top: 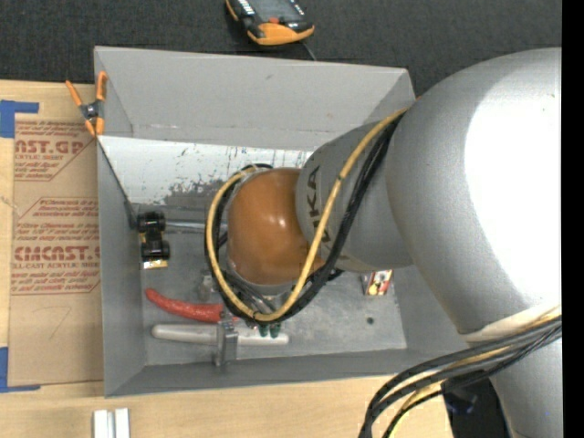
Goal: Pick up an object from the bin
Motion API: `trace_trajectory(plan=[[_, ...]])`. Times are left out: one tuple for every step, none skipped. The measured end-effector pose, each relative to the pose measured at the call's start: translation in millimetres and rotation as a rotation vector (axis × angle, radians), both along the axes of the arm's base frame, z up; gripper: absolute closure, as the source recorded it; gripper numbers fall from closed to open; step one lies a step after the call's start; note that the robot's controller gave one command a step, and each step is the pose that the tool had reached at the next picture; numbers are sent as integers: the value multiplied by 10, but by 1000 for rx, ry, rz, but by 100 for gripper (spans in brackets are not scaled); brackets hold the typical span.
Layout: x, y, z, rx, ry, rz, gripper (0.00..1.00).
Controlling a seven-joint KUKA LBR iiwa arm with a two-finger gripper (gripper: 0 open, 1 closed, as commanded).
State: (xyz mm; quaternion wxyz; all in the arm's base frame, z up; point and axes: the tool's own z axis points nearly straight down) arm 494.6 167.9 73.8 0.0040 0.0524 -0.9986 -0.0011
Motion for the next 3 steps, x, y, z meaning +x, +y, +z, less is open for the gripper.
trace_trajectory(plan=[[-105,407,-20,14,-38,75,0],[-18,50,-11,2,-4,9,100],[-19,51,-11,2,-4,9,100]])
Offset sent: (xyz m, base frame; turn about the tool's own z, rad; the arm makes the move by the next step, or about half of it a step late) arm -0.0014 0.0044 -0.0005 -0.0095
